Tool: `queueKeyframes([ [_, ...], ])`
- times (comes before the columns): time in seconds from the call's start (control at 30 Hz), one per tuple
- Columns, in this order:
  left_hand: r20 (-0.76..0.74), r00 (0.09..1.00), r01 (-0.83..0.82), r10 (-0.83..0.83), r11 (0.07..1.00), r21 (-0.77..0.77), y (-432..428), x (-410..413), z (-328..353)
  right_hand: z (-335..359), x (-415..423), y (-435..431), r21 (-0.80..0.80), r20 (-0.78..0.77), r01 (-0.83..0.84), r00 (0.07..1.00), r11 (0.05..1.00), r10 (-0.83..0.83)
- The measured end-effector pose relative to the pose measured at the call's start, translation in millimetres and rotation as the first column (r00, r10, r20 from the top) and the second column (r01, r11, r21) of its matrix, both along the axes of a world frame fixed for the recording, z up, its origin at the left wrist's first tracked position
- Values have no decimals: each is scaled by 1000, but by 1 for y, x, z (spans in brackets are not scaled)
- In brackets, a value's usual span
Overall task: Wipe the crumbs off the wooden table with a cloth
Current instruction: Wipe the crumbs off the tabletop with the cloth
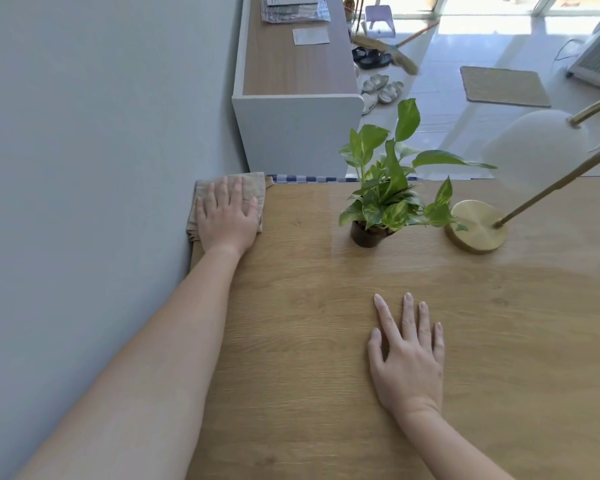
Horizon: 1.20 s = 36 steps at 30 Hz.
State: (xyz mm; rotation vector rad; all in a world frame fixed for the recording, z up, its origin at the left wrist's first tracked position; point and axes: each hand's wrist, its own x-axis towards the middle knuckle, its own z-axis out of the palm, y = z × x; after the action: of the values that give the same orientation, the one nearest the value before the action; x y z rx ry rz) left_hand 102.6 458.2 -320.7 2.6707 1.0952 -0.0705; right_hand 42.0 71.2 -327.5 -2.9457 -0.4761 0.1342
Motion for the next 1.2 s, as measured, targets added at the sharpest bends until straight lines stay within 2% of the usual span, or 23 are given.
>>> queueKeyframes([
  [0.37, 15, 1000, 3, -3, 1000, -7, -39, -54, -1, 8, -1, 0, -11, -30, 5, 1000, 1000, -6],
  [0.9, 3, 1000, -30, 30, 999, 37, -163, -258, -6, 30, -13, 1, -2, -122, -11, 993, 1000, 11],
  [1.2, 0, 998, -66, 66, 997, 42, -238, -372, -9, 25, -21, -11, 22, -156, -82, 984, 996, 85],
])
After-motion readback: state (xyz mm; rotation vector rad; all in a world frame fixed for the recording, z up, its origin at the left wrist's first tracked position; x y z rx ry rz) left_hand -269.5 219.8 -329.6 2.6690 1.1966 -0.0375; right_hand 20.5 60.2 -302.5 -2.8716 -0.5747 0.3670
